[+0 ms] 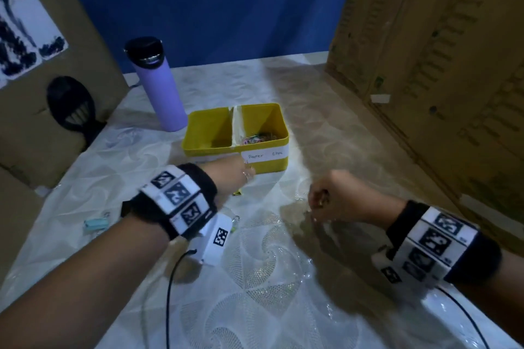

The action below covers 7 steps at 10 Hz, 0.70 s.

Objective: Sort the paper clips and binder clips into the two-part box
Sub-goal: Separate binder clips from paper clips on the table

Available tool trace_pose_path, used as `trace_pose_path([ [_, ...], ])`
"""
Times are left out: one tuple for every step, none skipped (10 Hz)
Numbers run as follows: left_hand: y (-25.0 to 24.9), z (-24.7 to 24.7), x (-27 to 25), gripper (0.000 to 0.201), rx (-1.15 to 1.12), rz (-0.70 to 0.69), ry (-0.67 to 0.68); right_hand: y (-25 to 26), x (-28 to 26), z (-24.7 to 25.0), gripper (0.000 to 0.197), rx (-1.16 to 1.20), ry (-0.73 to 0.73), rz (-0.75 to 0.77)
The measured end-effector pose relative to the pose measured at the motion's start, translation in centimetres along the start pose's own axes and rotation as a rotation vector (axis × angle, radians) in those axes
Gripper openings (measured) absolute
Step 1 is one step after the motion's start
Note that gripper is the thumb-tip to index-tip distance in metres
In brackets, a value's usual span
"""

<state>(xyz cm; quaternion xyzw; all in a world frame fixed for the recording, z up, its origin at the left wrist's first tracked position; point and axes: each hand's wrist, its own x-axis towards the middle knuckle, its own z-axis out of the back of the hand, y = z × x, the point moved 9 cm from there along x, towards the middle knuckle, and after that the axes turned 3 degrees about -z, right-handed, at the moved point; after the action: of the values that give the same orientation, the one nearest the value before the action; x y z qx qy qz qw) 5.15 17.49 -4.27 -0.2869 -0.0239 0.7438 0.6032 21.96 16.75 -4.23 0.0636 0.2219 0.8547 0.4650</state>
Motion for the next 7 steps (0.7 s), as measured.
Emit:
trace_pose_path([
  [1.2, 6.0, 0.0, 0.035, -0.062, 0.048, -0.136, 3.8, 4.0, 4.1, 0.007, 0.256, -0.127, 0.054],
  [1.1, 9.7, 0.8, 0.036, -0.128, 0.074, -0.216, 8.5, 9.3, 7.4, 0.007, 0.294, -0.321, 0.131],
  [1.8, 11.2, 2.0, 0.039, -0.378, 0.099, -0.204, 11.2, 15.1, 7.5, 0.01, 0.221, -0.361, 0.119],
  [3.9, 12.1, 5.3, 0.032, -0.515, 0.056, -0.214, 12.1, 18.7, 5.1, 0.037, 0.093, -0.181, 0.071],
  [5.6, 12.8, 4.6, 0.016, -0.603, 0.058, -0.28, 12.5, 18.6, 3.2, 0.063, 0.09, 0.024, 0.079],
  [7.5, 13.1, 2.6, 0.021, -0.571, -0.088, -0.297, 13.8, 15.6, 4.1, 0.055, 0.048, -0.007, 0.231],
  [12.3, 11.1, 0.4, 0.02, -0.208, -0.045, -0.247, 14.7, 11.2, 3.5, 0.035, -0.045, -0.037, 0.414],
])
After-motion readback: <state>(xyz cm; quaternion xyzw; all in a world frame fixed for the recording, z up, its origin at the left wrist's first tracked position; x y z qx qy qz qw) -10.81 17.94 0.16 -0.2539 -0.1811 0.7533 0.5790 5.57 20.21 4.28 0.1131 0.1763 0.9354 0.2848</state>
